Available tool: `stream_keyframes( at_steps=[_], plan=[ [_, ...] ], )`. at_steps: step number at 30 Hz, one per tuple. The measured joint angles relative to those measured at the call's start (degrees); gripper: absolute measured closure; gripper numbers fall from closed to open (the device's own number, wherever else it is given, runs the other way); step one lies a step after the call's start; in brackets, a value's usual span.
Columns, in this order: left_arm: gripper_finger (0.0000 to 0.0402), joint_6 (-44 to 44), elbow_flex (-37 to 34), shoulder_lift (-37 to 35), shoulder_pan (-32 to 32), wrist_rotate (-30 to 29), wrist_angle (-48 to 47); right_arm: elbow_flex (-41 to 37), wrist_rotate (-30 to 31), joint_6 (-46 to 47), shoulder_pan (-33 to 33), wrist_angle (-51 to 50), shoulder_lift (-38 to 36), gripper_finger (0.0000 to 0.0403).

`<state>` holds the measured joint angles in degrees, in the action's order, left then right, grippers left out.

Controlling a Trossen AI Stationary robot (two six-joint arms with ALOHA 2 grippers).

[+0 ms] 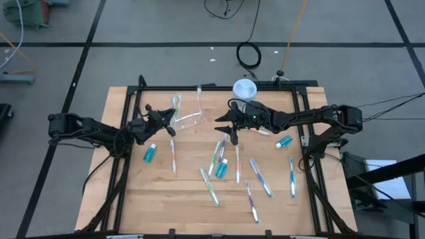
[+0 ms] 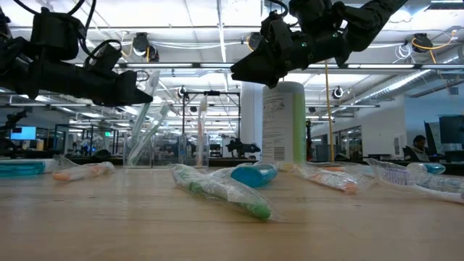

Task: Pick & Place toothbrushing station
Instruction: Put the green toothbrush into the transparent organizer, then put the blue toothbrush into the transparent organizer

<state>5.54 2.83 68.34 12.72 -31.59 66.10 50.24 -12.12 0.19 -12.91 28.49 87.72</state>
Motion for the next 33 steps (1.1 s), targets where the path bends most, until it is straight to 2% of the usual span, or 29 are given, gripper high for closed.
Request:
stream_keyframes(
  at_steps=[10, 20, 23, 26, 33],
  plan=[
    [0.0359, -0.5, 0.0, 0.0, 0.0, -3.0, -5.5, 0.0, 0.0, 0.0, 0.0, 0.0, 0.0, 0.0236],
    [0.0258, -1.3, 1.3, 0.0, -0.1, -3.6, -7.7, 0.0, 0.0, 0.2, 0.0, 0.0, 0.0, 0.0236],
    [0.0236, 1.5, 2.6, -0.1, -0.8, -6.2, -8.2, 0.0, 0.0, 0.2, 0.0, 0.0, 0.0, 0.0236],
    [0.0223, 2.1, 3.6, -1.7, -2.1, -8.7, -8.3, 0.0, 0.0, 0.2, 0.0, -0.7, 0.0, 0.0236],
    [0.0218, 3.4, 5.2, -6.6, -6.1, -8.7, -9.1, 0.0, -0.1, 1.1, 0.9, -8.3, 0.0, 0.0236]
  ],
)
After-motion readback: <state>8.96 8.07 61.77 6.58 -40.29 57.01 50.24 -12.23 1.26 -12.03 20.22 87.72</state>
